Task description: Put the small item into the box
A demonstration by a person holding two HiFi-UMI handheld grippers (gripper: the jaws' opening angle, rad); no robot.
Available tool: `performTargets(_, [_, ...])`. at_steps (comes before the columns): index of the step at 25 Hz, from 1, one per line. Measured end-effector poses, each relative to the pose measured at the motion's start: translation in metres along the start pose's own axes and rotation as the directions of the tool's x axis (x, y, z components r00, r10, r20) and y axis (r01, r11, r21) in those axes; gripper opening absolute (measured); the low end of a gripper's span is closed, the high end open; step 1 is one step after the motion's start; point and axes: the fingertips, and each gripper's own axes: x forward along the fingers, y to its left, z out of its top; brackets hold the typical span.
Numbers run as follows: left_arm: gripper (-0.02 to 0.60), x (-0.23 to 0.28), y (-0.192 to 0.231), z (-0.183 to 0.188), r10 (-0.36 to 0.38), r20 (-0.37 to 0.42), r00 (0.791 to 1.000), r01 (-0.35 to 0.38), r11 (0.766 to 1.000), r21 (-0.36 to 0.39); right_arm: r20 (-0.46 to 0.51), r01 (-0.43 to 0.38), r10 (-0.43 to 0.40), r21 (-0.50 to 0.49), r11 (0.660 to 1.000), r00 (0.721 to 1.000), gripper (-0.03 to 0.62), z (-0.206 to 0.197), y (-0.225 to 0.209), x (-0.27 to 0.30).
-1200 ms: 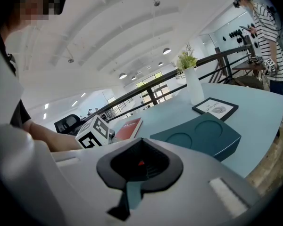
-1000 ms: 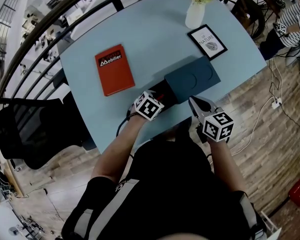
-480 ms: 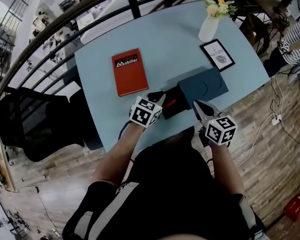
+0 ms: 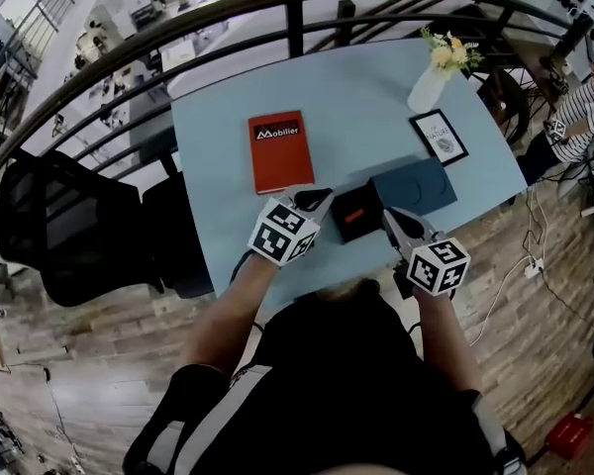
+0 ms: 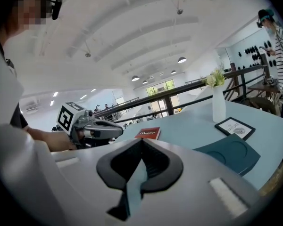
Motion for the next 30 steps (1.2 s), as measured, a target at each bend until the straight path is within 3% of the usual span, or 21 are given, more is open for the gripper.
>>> performTargets(3, [0.008,-0.014,0.0,0.017,0.047,0.068,0.997,-0.051,0.997,0.06,0.027,-0.012,0.012,-0.016,1.0,1.0,0.002,0.013,0.003,-0.006])
performTargets(6, [0.008,-0.022,0.006,0.033,0.116,0.125,0.985,-0.122,0.992,0.041,0.057,-0.03,0.032,-0.035,0.999,0.998,0.0,0.027,-0.001,-0.016])
performTargets(10, [0.008,-0.021,-0.002,0.044,0.154,0.125,0.98,-0.16,0.986,0.04,0.098,-0.041,0.046,-0.053,0.998,0.994,0.0,0.046,-0.012,-0.035])
performTargets(14, [0.008,-0.005,-0.016,0.069,0.155,0.171,0.973,-0.156,0.988,-0.005,0.153,-0.017,0.024,-0.043,0.999,0.988,0.0,0.064,-0.039,-0.06])
performTargets(17, [0.008,0.004,-0.028,0.091,0.114,0.242,0.964,-0.104,0.993,-0.054,0.164,-0.006,0.016,-0.059,0.998,0.986,0.0,0.067,-0.056,-0.079])
performTargets(19, [0.008,0.011,-0.039,0.098,0.086,0.237,0.968,-0.081,0.996,-0.028,0.172,0.003,0.009,-0.068,0.998,0.985,0.0,0.071,-0.069,-0.09])
performTargets(23, [0.008,0.023,-0.043,0.116,0.111,0.228,0.967,-0.112,0.994,-0.008,0.212,0.029,-0.008,-0.093,0.995,0.977,0.0,0.096,-0.094,-0.101])
performTargets(30, [0.008,0.016,-0.054,0.143,0.132,0.28,0.951,-0.139,0.99,0.004,0.279,0.028,-0.007,-0.071,0.997,0.96,0.0,0.11,-0.09,-0.11])
